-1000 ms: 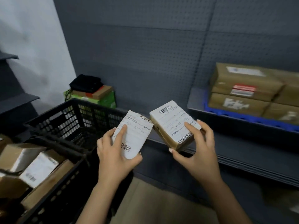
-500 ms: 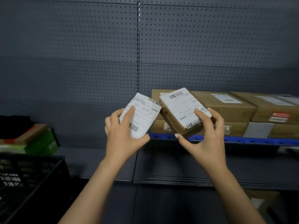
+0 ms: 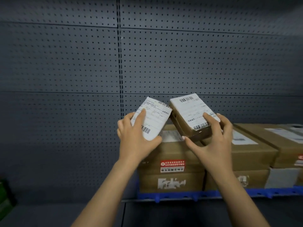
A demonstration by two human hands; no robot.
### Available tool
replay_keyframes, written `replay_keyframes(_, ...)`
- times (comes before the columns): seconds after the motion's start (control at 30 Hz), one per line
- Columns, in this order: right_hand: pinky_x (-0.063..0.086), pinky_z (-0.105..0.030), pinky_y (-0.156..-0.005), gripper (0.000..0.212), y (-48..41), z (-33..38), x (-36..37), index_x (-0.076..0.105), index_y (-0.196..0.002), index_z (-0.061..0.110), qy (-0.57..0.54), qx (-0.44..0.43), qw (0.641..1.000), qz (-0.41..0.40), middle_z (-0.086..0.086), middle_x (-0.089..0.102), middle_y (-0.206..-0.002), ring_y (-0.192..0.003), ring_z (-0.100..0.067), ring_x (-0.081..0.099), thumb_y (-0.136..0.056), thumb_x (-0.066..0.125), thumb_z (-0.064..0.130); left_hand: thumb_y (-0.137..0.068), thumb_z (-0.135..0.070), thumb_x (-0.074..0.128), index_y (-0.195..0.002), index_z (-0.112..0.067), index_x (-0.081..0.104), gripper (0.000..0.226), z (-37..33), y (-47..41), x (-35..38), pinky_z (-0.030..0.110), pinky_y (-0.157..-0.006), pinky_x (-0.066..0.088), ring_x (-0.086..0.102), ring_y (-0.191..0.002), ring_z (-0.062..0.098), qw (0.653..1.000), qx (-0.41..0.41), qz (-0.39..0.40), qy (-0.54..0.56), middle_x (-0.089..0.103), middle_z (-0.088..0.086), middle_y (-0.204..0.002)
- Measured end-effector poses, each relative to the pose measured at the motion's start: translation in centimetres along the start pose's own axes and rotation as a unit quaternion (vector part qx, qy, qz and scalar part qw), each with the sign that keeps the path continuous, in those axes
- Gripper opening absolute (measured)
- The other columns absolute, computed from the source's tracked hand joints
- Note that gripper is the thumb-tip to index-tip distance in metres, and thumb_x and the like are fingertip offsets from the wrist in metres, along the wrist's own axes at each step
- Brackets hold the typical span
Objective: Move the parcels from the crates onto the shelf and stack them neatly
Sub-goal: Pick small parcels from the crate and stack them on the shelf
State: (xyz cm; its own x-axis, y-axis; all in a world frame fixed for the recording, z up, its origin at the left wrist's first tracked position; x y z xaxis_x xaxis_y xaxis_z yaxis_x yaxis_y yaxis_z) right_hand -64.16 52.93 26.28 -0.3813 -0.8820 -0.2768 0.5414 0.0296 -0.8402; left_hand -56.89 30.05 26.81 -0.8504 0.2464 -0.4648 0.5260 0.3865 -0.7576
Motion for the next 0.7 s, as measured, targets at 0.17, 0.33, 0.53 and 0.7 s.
replay_keyframes(0.17,0.042,-0.045,-0.102,0.082,-2.3,-3.6,2.3,0.044,-0.134,0.031,0.009,0.015,1.000,0.017,0.005,0.023,-0.144,-0.131,-0.021,0.030,-0.063,0.085,0.041,-0.062,-0.062,0.059,-0.145,-0.029,0.033,0.093,0.2,-2.1,4.2,0.036,-0.104,0.024,0.018,-0.124,0.016,0.999,-0.014,0.034,-0.020,0.031,0.001,-0.138)
replay_keyframes(0.33,0.041,-0.044,-0.103,0.084,-4.1,-6.4,3.7,0.044,-0.135,0.032,0.024,0.010,0.998,0.050,0.008,0.022,-0.143,-0.134,-0.021,0.029,-0.063,0.085,0.044,-0.062,-0.061,0.059,-0.142,-0.029,0.039,0.088,0.9,-3.5,6.3,0.038,-0.106,0.026,0.016,-0.133,0.016,0.997,-0.046,0.062,0.003,0.031,-0.002,-0.148)
replay_keyframes(0.53,0.040,-0.043,-0.102,0.083,-5.5,-8.2,4.8,0.045,-0.133,0.035,0.011,0.012,0.997,0.070,0.011,0.023,-0.142,-0.134,-0.020,0.028,-0.061,0.085,0.045,-0.082,-0.052,0.064,-0.136,-0.031,0.049,0.059,2.1,-4.9,8.3,0.043,-0.115,0.016,0.012,-0.141,0.015,0.994,-0.035,0.102,-0.006,0.028,-0.004,-0.154)
replay_keyframes(0.7,0.038,-0.037,-0.099,0.084,-5.3,-8.5,5.5,0.045,-0.133,0.036,-0.001,0.009,0.997,0.077,0.010,0.024,-0.143,-0.131,-0.017,0.029,-0.061,0.087,0.043,-0.083,-0.059,0.042,-0.128,-0.032,0.058,0.055,2.2,-4.7,8.3,0.040,-0.117,0.001,0.021,-0.138,0.015,0.996,0.028,0.076,-0.035,0.042,-0.006,-0.142)
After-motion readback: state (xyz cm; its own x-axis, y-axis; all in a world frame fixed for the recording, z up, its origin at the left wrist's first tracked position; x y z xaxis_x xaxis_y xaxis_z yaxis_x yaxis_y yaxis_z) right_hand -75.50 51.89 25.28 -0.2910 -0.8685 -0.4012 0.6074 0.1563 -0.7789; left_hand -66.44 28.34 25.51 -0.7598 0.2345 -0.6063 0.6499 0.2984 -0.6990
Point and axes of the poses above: each hand's wrist, its own y-axis away from the middle knuckle, its own x-axis out of the palm, z = x × y, the point moved 6 cm from there along -y, towards the middle knuckle
